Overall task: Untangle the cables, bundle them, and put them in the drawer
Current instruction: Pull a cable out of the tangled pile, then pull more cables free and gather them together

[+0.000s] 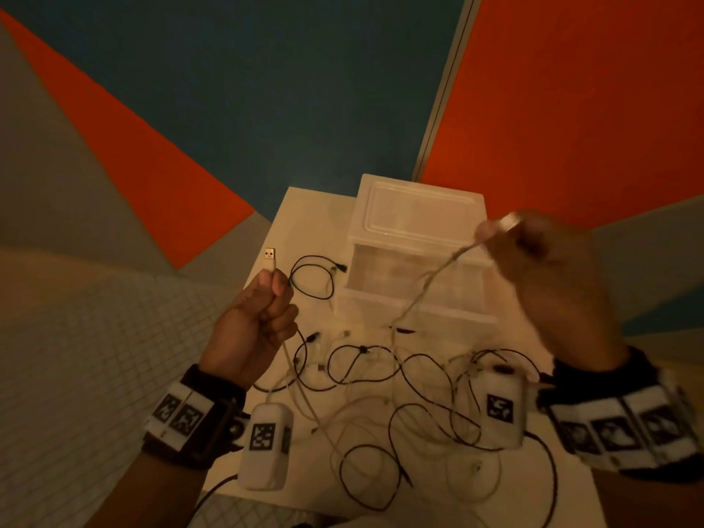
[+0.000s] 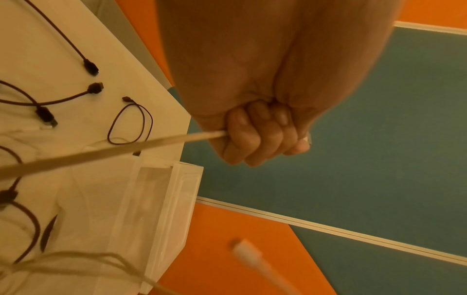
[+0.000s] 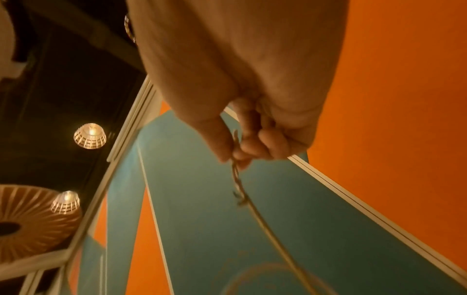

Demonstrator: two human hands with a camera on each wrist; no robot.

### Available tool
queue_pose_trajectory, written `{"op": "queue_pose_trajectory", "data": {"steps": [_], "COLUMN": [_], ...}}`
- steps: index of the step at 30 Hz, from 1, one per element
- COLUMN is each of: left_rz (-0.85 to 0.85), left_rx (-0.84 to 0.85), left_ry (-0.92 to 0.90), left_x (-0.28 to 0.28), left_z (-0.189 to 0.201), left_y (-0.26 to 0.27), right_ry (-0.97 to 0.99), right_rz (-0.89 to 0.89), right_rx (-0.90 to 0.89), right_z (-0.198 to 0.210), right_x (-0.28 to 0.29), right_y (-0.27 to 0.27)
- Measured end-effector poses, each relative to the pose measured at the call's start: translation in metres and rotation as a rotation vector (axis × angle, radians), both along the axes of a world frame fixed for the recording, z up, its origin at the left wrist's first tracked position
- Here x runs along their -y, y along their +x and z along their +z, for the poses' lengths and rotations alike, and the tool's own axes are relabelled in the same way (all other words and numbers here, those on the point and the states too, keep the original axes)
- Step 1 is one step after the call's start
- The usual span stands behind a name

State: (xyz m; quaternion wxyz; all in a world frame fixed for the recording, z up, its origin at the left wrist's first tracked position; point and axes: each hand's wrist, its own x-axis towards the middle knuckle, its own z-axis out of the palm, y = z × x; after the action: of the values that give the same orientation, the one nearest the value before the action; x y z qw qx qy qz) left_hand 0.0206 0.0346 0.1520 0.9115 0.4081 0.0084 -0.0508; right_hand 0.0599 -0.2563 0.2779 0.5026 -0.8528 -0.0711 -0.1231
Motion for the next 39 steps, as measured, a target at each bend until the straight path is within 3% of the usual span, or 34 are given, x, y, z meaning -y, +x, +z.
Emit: {"op": "queue_pose_trajectory", "data": {"steps": [2,4,6,11,12,16,22,26,29,34,39], "left_rz": [-0.014,-0.029,-0.039,-0.033,-0.031,-0.037,-0.05,-0.027,-0.015,0.046,0.078], "left_rx": [0.008,0.013,0.019,0.025,0.024,0.027,0.054,0.051,0.041,-0.036,-0.049], "left_ry": [-0.005,-0.016,-0.018,-0.001,-0.004,0.003,0.004,0.071,0.143,0.202,0.171], "left_x": [0.002,0.006,0.009,0.012,0.013,0.017,0.025,0.041,0.052,0.059,0.065], "left_z": [0.0,0.001,0.003,0.008,0.008,0.011,0.015,0.019,0.023,0.024,0.023], "left_y": [0.003,0.007,0.009,0.012,0.013,0.014,0.017,0.019,0.016,0.01,0.005], "right_ry": [0.023,-0.163,-0.203,0.288,0.289,0.164,0.198,0.142,0.172,0.285,0.216], "right_rz": [0.005,0.086,0.109,0.12,0.126,0.206,0.18,0.408,0.469,0.289,0.141], "right_rx": [0.097,0.008,-0.047,0.229,0.224,-0.09,0.184,-0.137,-0.231,-0.241,-0.197], "right_z": [0.007,-0.005,-0.005,0.047,0.044,0.004,0.044,-0.005,-0.047,-0.072,-0.076], "right_x": [0.002,-0.001,0.002,0.027,0.024,0.014,0.026,-0.039,-0.079,-0.109,-0.121], "right_y": [0.002,0.005,0.007,0.015,0.016,0.017,0.033,0.002,-0.004,-0.002,-0.002]}}
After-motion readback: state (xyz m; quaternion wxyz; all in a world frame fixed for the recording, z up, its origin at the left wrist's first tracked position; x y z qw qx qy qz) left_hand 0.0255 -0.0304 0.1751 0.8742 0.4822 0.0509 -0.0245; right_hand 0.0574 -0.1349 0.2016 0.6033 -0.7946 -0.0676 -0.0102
